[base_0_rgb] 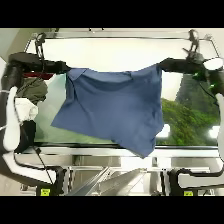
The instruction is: Fold the shirts.
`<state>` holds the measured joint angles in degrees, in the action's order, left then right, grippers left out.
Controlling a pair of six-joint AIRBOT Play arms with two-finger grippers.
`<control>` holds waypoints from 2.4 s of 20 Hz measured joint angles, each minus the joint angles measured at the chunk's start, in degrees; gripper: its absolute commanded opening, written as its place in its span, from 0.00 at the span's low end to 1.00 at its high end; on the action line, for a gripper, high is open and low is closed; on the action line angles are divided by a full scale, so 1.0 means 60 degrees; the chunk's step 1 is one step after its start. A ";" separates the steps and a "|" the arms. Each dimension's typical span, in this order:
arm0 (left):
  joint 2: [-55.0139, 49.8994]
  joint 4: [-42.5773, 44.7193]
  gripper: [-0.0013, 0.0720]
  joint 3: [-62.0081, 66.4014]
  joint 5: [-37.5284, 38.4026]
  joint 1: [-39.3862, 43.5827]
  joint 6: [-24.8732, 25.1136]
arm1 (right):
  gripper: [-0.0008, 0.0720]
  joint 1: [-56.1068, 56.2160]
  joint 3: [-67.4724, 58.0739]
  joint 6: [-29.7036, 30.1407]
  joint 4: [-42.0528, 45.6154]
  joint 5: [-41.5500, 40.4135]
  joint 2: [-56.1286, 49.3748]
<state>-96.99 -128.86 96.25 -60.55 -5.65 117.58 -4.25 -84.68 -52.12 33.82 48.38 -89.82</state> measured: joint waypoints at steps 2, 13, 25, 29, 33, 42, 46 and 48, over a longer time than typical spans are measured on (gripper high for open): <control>-0.0831 -0.0022 0.96 0.0780 -0.0149 -0.0036 -0.0011 | 0.47 0.0022 -0.0022 0.0197 -0.0193 -0.0295 -0.0310; -0.1464 0.1486 0.96 0.1508 -0.4251 -0.1759 -0.1515 | 0.45 -0.2401 0.1333 -0.1741 0.1326 0.4051 0.1107; -0.0430 0.3413 0.95 -0.2896 -0.3767 -0.2816 -0.1016 | 0.45 -0.3009 0.8834 -0.3887 0.3031 0.3038 0.4379; -0.0532 0.3446 0.95 -0.2987 -0.3628 -0.2630 -0.0794 | 0.45 -0.3009 0.9595 -0.3668 0.2776 0.2692 0.4459; -0.0951 0.3366 0.74 -0.2991 -0.4211 -0.2477 -0.0688 | 0.45 -0.2969 1.0010 -0.3526 0.2488 0.2535 0.4481; -0.1209 0.1905 0.03 -0.3013 -0.4331 -0.2273 0.0015 | 0.04 -0.0845 1.0382 -0.2492 -0.0124 0.0929 0.3563; -0.0878 0.1235 0.03 -0.3013 -0.4222 -0.2302 0.0175 | 0.04 -0.0423 0.9901 -0.1104 -0.1832 0.0900 0.3198; -0.0382 0.0798 0.03 -0.3013 -0.4284 -0.2401 0.0299 | 0.04 -0.0576 0.9366 -0.0761 -0.2273 0.1366 0.3570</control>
<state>-99.29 -124.07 78.17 -86.26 -20.05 119.37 -7.70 -28.49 -56.69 20.18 56.58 -68.40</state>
